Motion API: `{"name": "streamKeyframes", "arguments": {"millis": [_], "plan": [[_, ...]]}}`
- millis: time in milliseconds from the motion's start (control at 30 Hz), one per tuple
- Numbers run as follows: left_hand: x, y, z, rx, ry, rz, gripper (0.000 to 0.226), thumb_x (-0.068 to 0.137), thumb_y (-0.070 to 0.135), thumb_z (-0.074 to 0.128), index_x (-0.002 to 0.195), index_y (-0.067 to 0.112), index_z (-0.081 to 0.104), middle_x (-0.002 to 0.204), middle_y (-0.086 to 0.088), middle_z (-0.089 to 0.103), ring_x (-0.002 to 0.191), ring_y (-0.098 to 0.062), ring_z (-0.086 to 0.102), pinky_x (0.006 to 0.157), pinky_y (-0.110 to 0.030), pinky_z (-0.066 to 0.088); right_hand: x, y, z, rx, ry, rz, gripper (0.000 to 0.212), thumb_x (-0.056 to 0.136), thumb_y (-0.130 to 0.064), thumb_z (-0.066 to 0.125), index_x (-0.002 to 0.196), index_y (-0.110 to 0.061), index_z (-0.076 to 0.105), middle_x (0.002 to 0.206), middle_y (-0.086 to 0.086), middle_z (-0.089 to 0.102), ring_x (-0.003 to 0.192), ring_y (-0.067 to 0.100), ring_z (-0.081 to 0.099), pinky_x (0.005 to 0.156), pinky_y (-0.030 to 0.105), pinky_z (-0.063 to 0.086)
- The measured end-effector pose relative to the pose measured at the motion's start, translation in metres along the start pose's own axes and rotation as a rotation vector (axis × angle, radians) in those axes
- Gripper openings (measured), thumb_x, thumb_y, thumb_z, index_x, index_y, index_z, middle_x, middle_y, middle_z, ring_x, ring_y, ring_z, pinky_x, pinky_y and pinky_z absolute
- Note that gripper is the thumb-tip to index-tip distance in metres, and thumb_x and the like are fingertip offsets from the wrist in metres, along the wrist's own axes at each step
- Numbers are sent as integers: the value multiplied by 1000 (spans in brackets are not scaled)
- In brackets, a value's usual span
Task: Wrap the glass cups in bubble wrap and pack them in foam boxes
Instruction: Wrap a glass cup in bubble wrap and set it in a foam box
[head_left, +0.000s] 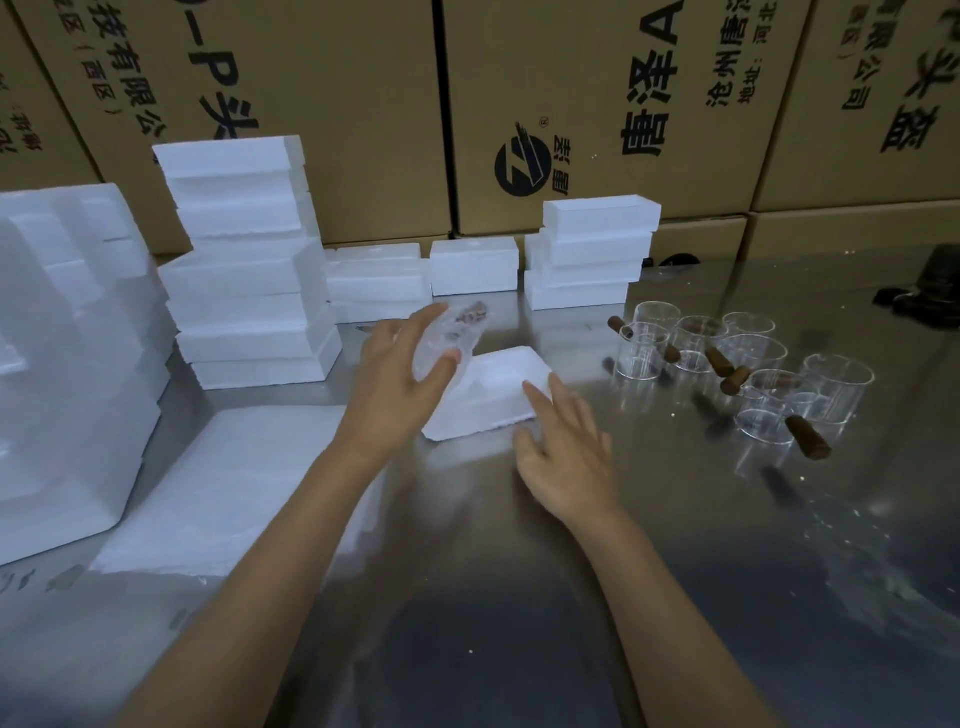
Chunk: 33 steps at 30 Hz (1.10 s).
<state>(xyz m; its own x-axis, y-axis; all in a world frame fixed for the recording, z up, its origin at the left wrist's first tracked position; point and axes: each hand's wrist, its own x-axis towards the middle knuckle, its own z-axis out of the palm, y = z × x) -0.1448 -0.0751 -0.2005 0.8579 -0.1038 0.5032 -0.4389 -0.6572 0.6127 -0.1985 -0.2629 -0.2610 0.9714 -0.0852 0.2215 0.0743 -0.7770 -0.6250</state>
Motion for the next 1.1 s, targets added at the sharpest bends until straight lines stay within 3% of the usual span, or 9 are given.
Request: {"name": "streamKeyframes", "arguments": {"millis": [167, 267, 533, 633, 700, 800, 867, 967, 1100], "plan": [[28, -9, 26, 254, -281, -46, 52, 101, 44, 47, 150, 42, 33, 139, -14, 42, 133, -35, 35, 110, -44, 31, 0, -2, -3, 33, 34, 21, 55, 99, -39, 42, 153, -38, 30, 166, -17, 7, 152, 11, 4, 120, 42, 10], [23, -22, 40, 526, -283, -4, 52, 101, 49, 38, 152, 44, 28, 143, -11, 41, 130, -33, 36, 109, -43, 28, 0, -2, -3, 5, 43, 6, 55, 99, -35, 43, 153, -36, 32, 165, -15, 10, 151, 12, 8, 118, 42, 15], [29, -22, 36, 504, -382, -38, 49, 102, 52, 35, 150, 52, 25, 150, -5, 32, 138, -31, 34, 114, -43, 19, 0, -4, -1, 50, 140, 17, 50, 94, -32, 50, 144, -33, 46, 159, -15, 26, 143, 10, 27, 112, 36, 24], [35, -20, 25, 444, -476, -80, 52, 94, 71, 29, 145, 63, 21, 150, -1, 32, 140, -29, 34, 115, -47, 22, 2, -6, -3, 147, 201, 56, 48, 93, -37, 50, 141, -38, 45, 153, -19, 35, 136, 11, 40, 110, 38, 27], [48, -18, 17, 270, -414, -137, 55, 88, 80, 27, 141, 67, 20, 146, 1, 37, 134, -27, 42, 113, -48, 31, 4, -7, -4, 276, 245, 141, 56, 93, -43, 47, 148, -39, 35, 154, -19, 35, 134, 15, 45, 115, 43, 30], [91, -30, 15, 177, -196, -172, 56, 99, 55, 43, 151, 43, 26, 144, -8, 41, 125, -29, 51, 107, -45, 40, 14, -11, -6, 383, 298, 329, 59, 96, -47, 39, 153, -38, 28, 154, -10, 43, 137, 26, 43, 116, 45, 29], [127, -43, 19, 340, -177, -219, 63, 98, 32, 54, 154, 21, 26, 149, -15, 37, 131, -34, 45, 108, -45, 40, 23, -14, -8, 341, 304, 393, 53, 98, -48, 32, 151, -37, 34, 139, -2, 60, 126, 31, 50, 114, 45, 30], [174, -66, 27, 570, -237, -289, 72, 93, 23, 61, 153, 10, 25, 152, -17, 34, 138, -36, 35, 110, -48, 37, 31, -18, -10, 380, 351, 380, 55, 92, -52, 21, 135, -35, 51, 110, -4, 72, 90, 24, 49, 109, 47, 36], [206, -93, 44, 777, -298, -301, 83, 91, 23, 63, 157, 14, 12, 161, -15, 17, 146, -37, 21, 115, -51, 29, 37, -15, -8, 388, 358, 355, 53, 86, -51, 18, 118, -34, 58, 70, -20, 56, 74, 15, 44, 99, 44, 43]]}}
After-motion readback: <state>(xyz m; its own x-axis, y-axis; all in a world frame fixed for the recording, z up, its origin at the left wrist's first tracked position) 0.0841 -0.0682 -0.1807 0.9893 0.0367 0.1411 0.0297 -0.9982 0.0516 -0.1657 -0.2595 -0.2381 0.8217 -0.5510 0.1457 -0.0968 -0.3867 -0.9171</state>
